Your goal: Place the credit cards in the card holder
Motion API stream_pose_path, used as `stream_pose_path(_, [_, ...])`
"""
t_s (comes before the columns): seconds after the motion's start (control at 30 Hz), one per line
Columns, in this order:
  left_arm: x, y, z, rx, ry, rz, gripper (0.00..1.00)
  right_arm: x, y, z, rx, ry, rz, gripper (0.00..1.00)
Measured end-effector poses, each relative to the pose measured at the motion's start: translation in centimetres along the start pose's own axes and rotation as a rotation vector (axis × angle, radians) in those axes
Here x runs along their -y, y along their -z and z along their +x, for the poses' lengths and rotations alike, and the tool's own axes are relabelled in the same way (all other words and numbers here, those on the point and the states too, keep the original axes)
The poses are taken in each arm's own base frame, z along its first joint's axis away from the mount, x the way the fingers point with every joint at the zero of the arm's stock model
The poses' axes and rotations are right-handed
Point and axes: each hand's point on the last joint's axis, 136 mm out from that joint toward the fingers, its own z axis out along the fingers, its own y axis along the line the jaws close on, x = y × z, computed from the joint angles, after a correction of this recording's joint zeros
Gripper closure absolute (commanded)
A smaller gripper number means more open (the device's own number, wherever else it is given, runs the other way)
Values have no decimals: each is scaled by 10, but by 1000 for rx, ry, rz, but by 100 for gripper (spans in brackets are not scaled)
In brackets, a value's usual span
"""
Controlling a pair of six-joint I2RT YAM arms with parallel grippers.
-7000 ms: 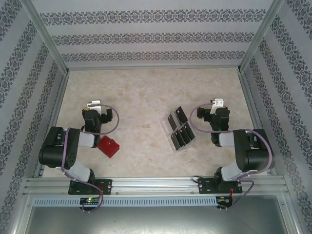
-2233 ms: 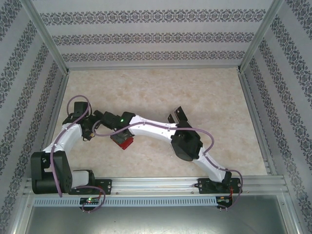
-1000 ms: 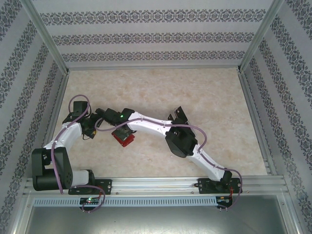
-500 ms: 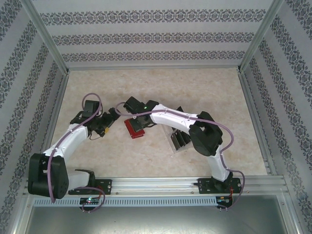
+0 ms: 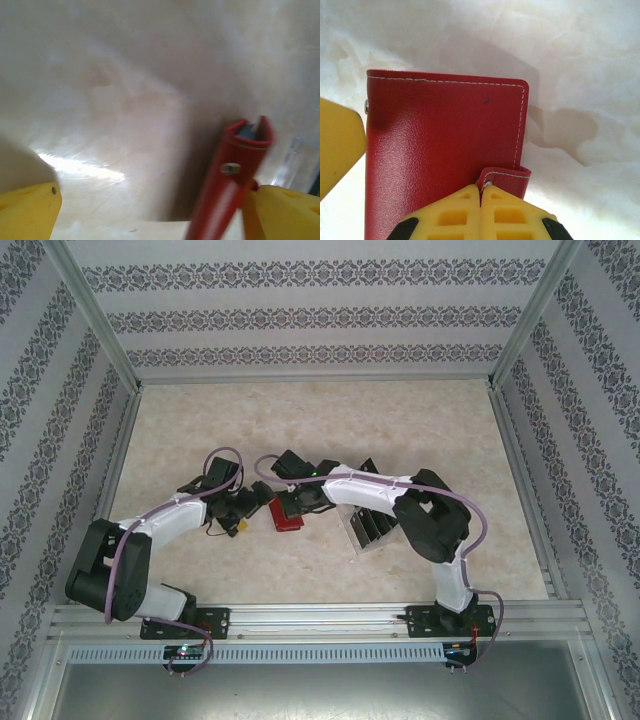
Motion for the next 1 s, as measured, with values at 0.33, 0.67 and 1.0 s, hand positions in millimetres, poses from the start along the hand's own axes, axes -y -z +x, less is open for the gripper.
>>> stream_pose_path(0.33, [-3, -7, 1, -6, -16, -82, 0, -3, 24, -7, 77, -91, -93, 100])
stream_pose_path(0.67, [-1, -7, 2, -10, -44, -123, 0, -16, 52, -19, 170, -137, -206, 100])
stream_pose_path(1.0, [26, 24, -7, 79, -111, -26, 0, -7, 70, -16, 197, -190, -234, 100])
